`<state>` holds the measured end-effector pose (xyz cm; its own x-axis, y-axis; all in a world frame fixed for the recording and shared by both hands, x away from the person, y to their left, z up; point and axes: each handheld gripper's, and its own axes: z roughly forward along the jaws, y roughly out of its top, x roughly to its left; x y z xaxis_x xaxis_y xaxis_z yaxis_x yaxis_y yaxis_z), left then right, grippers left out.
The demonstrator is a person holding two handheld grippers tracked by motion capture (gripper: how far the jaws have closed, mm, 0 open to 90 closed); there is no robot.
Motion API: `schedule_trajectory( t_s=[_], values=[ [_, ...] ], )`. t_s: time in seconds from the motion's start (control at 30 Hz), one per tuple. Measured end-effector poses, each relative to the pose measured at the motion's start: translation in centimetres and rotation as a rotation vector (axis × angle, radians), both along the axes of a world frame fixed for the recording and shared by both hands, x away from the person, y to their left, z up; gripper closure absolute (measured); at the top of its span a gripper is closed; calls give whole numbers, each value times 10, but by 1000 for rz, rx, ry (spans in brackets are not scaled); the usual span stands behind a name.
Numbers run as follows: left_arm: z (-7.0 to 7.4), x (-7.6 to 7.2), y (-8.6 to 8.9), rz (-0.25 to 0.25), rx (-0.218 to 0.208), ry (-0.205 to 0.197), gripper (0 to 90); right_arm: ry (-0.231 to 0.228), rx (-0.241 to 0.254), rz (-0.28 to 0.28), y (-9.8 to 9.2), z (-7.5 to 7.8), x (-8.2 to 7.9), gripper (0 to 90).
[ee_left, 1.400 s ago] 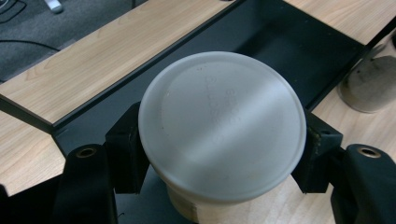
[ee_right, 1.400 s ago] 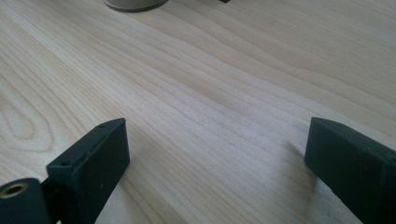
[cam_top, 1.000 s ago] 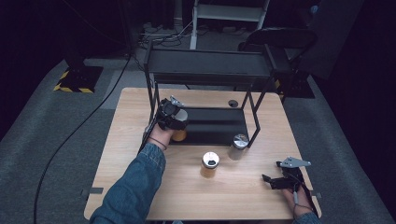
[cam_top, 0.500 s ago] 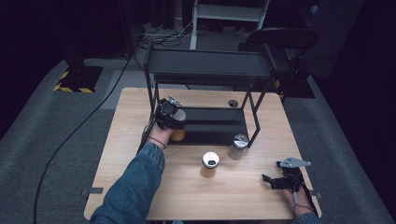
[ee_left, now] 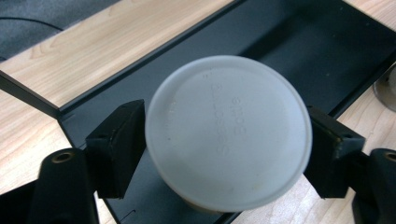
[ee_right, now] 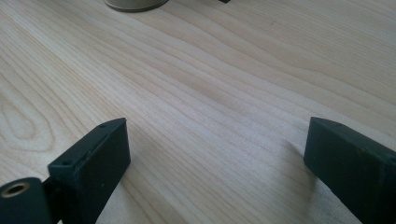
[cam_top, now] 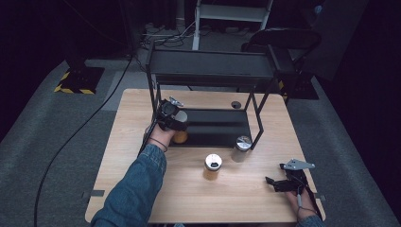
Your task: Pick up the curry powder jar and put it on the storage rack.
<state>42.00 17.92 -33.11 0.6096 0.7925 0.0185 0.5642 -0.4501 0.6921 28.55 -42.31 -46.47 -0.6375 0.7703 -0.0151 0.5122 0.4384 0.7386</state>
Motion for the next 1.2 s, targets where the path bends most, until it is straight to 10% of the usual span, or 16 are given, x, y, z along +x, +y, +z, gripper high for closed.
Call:
schedule_trajectory(
  t_s=[1.2],
  values=[
    [20, -116, 58, -29, -43, -137, 183, 8, 2, 11, -1, 1, 2, 55]
  ],
)
